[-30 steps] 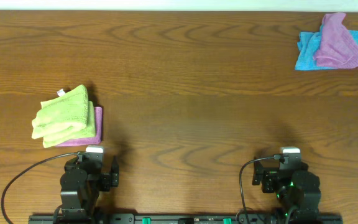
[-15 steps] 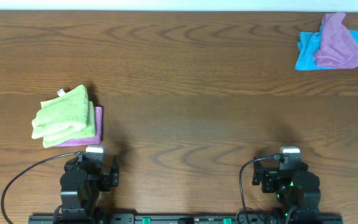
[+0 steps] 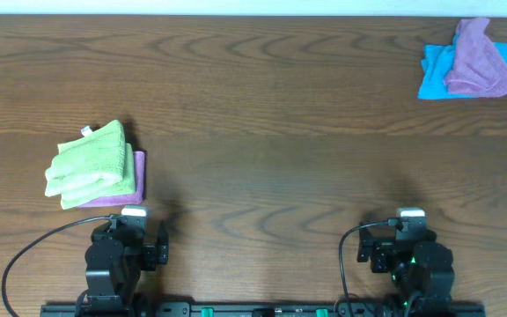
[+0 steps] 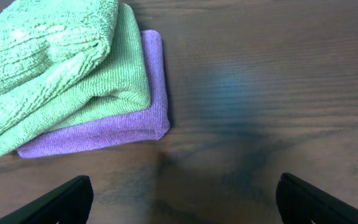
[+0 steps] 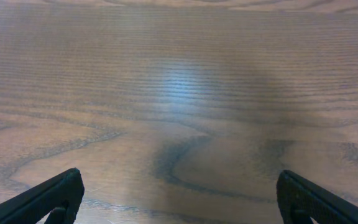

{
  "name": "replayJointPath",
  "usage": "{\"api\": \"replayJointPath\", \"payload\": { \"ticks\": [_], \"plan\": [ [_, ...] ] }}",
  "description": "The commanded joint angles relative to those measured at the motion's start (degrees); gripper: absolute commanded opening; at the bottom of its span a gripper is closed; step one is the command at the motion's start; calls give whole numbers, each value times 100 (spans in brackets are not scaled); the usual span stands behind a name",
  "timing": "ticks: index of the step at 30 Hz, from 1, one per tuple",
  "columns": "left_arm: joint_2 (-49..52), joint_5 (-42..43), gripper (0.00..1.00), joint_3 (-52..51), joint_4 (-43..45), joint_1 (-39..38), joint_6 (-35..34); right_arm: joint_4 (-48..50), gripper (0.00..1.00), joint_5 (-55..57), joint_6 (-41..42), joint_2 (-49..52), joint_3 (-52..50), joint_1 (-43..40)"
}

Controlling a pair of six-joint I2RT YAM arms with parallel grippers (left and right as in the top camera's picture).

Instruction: Fold the cloth

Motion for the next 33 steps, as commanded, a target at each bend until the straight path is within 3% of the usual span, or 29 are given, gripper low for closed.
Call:
{"api": "replayJointPath", "payload": {
  "ticks": [1, 15, 19, 33],
  "plan": [
    [-37, -57, 95, -76, -103, -17, 61, -4, 99, -63, -85, -57, -79, -42],
    [-37, -57, 95, -76, -103, -17, 61, 323, 99, -13, 101, 201, -13, -63],
    [-37, -57, 95, -76, -103, -17, 61, 470, 99, 221, 544, 1130, 479, -258],
    [-37, -57, 95, -76, -103, -17, 61, 463, 99, 544, 695, 5386, 4197, -817]
  ]
}}
